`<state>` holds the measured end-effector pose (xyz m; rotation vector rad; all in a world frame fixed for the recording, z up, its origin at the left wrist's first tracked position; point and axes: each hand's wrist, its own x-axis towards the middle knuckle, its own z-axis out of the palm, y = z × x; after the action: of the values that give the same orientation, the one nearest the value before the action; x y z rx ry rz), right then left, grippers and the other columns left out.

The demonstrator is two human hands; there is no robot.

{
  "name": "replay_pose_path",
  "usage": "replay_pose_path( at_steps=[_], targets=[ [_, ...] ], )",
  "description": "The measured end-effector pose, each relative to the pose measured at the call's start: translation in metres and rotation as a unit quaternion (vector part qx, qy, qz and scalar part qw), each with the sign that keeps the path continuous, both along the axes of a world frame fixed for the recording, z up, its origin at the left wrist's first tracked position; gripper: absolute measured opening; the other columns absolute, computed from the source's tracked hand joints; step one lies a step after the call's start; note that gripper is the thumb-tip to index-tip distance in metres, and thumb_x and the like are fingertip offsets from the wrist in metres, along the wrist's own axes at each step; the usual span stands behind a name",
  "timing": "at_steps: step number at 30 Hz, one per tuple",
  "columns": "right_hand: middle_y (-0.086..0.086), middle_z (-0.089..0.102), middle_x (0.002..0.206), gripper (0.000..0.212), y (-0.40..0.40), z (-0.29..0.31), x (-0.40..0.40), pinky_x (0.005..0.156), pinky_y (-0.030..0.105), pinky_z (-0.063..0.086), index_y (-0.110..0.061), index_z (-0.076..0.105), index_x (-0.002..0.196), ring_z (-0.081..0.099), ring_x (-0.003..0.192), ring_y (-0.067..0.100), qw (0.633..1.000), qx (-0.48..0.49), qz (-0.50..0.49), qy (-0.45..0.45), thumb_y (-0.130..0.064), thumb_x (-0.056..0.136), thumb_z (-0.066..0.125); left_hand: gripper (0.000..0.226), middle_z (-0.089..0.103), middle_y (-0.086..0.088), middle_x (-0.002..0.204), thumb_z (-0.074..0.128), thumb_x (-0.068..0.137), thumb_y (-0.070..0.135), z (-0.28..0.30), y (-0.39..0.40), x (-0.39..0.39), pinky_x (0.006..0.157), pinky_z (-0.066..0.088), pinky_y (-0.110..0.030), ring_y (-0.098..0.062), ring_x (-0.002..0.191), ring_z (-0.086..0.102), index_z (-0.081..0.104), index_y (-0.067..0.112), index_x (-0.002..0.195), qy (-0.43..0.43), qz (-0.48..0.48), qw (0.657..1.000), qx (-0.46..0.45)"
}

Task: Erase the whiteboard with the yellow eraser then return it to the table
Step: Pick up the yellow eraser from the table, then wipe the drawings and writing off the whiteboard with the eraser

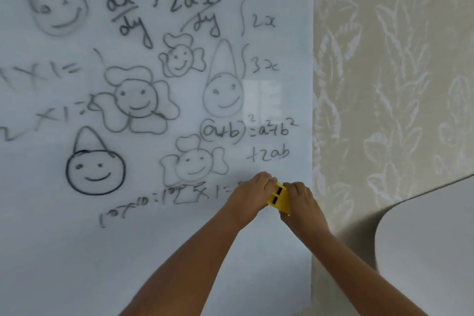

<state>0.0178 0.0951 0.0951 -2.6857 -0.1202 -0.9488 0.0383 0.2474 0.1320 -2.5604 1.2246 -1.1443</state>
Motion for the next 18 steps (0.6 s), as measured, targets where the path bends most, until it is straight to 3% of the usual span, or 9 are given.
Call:
replay_pose_path(
  at_steps=[4,8,12,15,18],
  targets=[
    [0.007,0.051,0.118,0.061,0.059,0.035,0.01,0.08,0.031,0.046,-0.012,0.043,0.129,0.05,0.109,0.024,0.995,-0.005,0.076,-0.064,-0.013,0.075,0.07,0.068,0.069,-0.014,0.099,0.092,0.04,0.006,0.029,0.061,-0.011,0.052,0.055,-0.023,-0.023,0.087,0.069,0.067,0.0,0.103,-0.047,0.065,0.996,-0.039],
    [0.011,0.053,0.113,0.069,0.111,0.062,0.01,0.077,0.038,0.049,-0.012,0.042,0.131,0.051,0.105,0.028,0.98,-0.015,0.158,-0.117,-0.013,0.071,0.076,0.069,0.07,-0.013,0.102,0.093,0.044,0.016,0.059,0.124,-0.029,0.061,0.055,-0.025,-0.023,0.092,0.069,0.068,0.001,0.106,-0.076,0.119,0.99,-0.015],
    [0.013,0.055,0.105,0.064,0.173,0.088,0.003,0.069,0.042,0.053,-0.012,0.048,0.125,0.055,0.095,0.032,0.959,-0.03,0.227,-0.165,-0.01,0.068,0.076,0.062,0.066,-0.021,0.11,0.086,0.061,0.016,0.083,0.193,-0.05,0.076,0.057,-0.038,-0.033,0.101,0.065,0.062,-0.005,0.114,-0.1,0.143,0.984,-0.022],
    [0.015,0.056,0.107,0.065,0.212,0.105,-0.003,0.069,0.041,0.051,-0.012,0.049,0.125,0.055,0.095,0.032,0.944,-0.021,0.263,-0.196,-0.008,0.067,0.076,0.068,0.057,-0.02,0.128,0.067,0.079,0.038,0.096,0.241,-0.069,0.098,0.044,-0.045,-0.034,0.119,0.054,0.05,-0.003,0.129,-0.14,0.168,0.976,-0.011],
    [0.016,0.053,0.11,0.065,0.24,0.119,-0.009,0.073,0.04,0.05,-0.012,0.047,0.127,0.053,0.097,0.032,0.935,0.003,0.276,-0.223,-0.007,0.069,0.075,0.072,0.047,-0.018,0.14,0.042,0.089,0.051,0.111,0.289,-0.089,0.11,0.03,-0.045,-0.032,0.13,0.043,0.039,-0.003,0.137,-0.18,0.214,0.96,-0.02]
  ],
)
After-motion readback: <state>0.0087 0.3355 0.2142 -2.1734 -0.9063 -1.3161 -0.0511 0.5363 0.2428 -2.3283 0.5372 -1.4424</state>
